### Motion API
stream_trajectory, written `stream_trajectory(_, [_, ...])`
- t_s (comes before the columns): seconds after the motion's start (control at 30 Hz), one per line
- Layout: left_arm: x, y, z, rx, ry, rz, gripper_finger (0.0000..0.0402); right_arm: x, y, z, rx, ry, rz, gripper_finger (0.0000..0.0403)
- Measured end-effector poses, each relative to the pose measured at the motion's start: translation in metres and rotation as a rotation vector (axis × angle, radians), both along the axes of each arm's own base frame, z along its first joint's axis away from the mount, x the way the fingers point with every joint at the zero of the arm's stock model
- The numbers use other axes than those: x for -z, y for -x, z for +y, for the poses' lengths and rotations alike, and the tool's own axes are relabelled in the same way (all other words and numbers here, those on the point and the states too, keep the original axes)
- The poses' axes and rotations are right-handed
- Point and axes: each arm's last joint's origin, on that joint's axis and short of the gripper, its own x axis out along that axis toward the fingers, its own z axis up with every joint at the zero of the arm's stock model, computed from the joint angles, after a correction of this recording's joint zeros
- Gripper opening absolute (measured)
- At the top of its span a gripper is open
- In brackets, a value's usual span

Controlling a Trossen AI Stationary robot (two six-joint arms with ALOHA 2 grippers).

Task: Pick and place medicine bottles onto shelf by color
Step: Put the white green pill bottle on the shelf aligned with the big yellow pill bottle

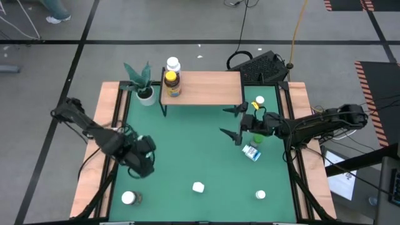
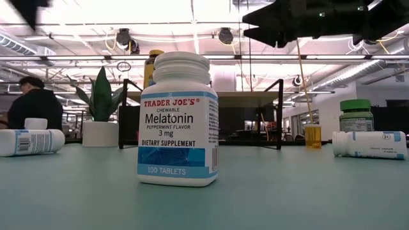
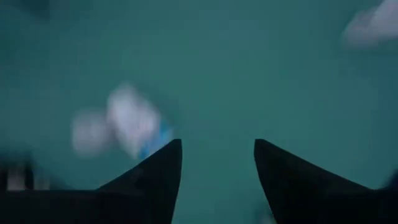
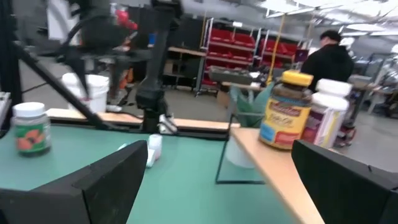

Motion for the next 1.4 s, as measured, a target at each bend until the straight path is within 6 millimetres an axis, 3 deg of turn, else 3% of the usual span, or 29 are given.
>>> stream_trajectory(0.1, [-0.002, -0.002, -0.02, -0.079, 0.124, 0.192, 0.0195, -0.001, 0.0, -0.006, 0.01, 0.006, -0.011, 0.0393])
stream_trajectory(0.3, [0.0, -0.003, -0.047, -0.198, 0.392, 0.345, 0.02, -0.002, 0.0, -0.012, -0.084, -0.008, -0.025, 0.0393])
stream_trajectory(0.43, [-0.001, -0.002, -0.051, -0.324, 0.431, 0.37, 0.0226, -0.002, 0.0, -0.014, -0.109, -0.012, -0.025, 0.0393])
stream_trajectory(0.6, [-0.003, -0.001, -0.074, -0.461, 0.529, 0.306, 0.0281, 0.0, 0.0, -0.012, -0.155, 0.001, 0.002, 0.0393])
stream_trajectory(0.77, [0.003, 0.019, -0.097, -0.665, 0.466, 0.294, 0.0333, 0.0, 0.0, -0.012, -0.154, 0.008, 0.002, 0.0393])
stream_trajectory(0.93, [0.006, 0.037, -0.103, -0.734, 0.384, 0.317, 0.0361, 0.0, 0.0, -0.012, -0.155, 0.01, 0.002, 0.0393])
stream_trajectory(1.17, [0.018, 0.036, -0.1, -0.712, 0.322, 0.213, 0.0363, 0.0, 0.0, -0.012, -0.155, 0.008, 0.002, 0.0393])
stream_trajectory(1.4, [0.04, 0.032, -0.107, -0.713, 0.433, 0.363, 0.0357, 0.0, 0.0, -0.012, -0.156, -0.006, 0.0, 0.0393])
